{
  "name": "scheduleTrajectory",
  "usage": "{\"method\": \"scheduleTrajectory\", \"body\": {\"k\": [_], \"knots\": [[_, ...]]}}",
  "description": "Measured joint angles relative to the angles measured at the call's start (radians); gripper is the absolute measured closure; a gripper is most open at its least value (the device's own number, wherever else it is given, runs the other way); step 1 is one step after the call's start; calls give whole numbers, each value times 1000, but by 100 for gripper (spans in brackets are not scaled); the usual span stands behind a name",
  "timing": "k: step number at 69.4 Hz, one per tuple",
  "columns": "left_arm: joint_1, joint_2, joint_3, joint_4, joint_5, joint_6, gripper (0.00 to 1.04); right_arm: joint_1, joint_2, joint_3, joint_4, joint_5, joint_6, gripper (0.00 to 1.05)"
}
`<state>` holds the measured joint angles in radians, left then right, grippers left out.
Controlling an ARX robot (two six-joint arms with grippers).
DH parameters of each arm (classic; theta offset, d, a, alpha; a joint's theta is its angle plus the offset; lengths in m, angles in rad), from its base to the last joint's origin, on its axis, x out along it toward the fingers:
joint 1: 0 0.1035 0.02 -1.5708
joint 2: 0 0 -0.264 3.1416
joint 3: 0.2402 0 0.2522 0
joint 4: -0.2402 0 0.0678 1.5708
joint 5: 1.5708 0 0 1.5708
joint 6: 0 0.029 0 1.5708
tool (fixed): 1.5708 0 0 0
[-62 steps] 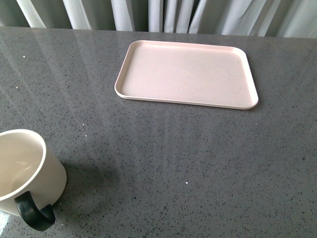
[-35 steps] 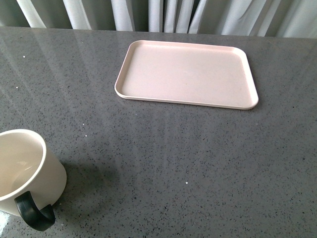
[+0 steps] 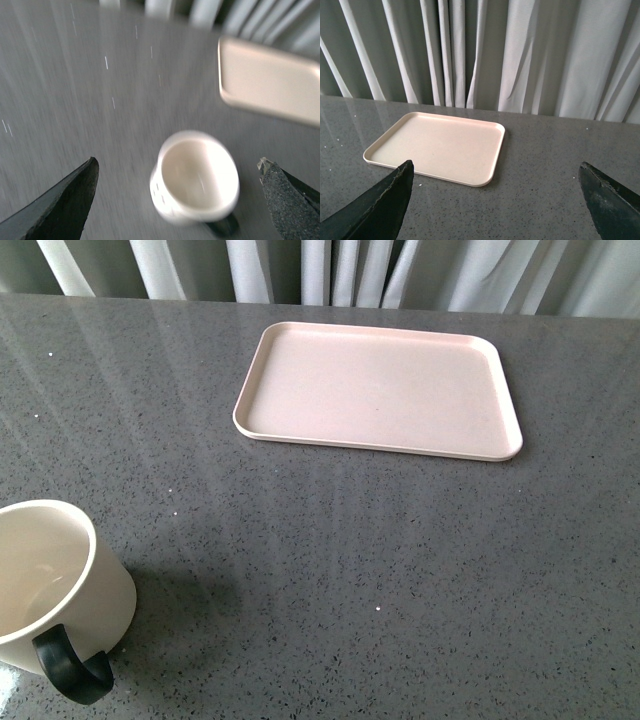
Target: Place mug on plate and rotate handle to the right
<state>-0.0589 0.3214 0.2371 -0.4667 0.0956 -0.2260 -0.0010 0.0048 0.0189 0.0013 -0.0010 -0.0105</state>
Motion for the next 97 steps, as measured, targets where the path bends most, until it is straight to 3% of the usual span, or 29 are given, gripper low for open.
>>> {"method": "scheduleTrajectory", "body": {"k": [5,15,21,47,97], "knots": [[-58,121,60,-68,-51,-54,9,0,0,0,0,1,0,9],[-115,269,99,-35,-150,-64,9,0,0,0,0,1,0,9],[-144,352,99,16,-149,-63,9,0,0,0,0,1,0,9],[-160,692,100,226,-168,-55,9,0,0,0,0,1,0,9],[-138,938,163,336,-175,-85,9,0,0,0,0,1,0,9]]}}
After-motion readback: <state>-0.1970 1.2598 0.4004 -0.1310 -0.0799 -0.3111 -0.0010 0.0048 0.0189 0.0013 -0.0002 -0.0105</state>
